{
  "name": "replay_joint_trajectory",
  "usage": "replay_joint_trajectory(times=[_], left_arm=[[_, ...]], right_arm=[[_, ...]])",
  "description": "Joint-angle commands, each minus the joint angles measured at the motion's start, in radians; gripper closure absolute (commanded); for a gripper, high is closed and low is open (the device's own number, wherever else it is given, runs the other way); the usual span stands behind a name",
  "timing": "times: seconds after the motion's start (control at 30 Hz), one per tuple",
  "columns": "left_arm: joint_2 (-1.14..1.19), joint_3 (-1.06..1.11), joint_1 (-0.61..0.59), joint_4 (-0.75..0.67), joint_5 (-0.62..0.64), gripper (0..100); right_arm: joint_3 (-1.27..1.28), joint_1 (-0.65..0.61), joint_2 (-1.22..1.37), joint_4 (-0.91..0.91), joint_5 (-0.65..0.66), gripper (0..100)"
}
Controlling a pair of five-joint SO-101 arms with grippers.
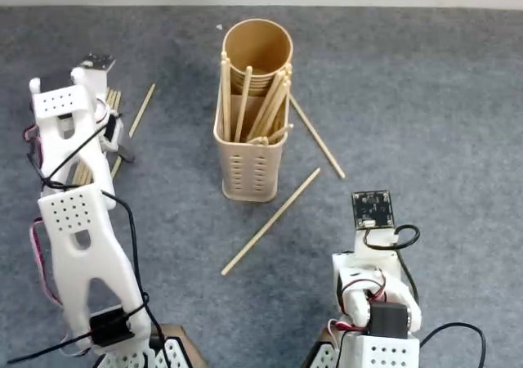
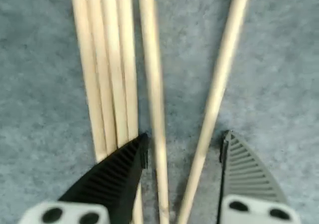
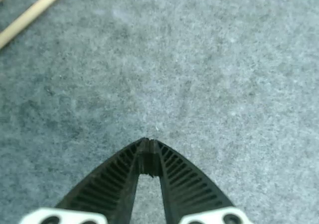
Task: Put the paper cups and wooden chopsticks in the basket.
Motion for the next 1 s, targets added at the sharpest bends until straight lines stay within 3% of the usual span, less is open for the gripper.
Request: replay_joint_trajectory(times=[0.0,0.13,0.37,0.57,0.73,0.97], left_arm=[[0.031,-0.005,-0.021,-0.021,0.003,75],[0.038,-0.005,-0.012,-0.018,0.003,77],[0.036,-0.005,0.058,0.015,-0.064,100],[0.036,-0.093,0.099,0.087,-0.066,99],[-0.01,-0.317,0.142,0.098,-0.061,100],[-0.418,-0.415,0.24,0.104,0.034,100]], right_arm=[[0.153,0.007,-0.013,0.007,0.002,99.2],[0.153,0.007,-0.013,0.007,0.002,99.2],[0.153,0.007,-0.013,0.007,0.002,99.2],[0.153,0.007,-0.013,0.007,0.002,99.2],[0.153,0.007,-0.013,0.007,0.002,99.2],[0.153,0.007,-0.013,0.007,0.002,99.2]])
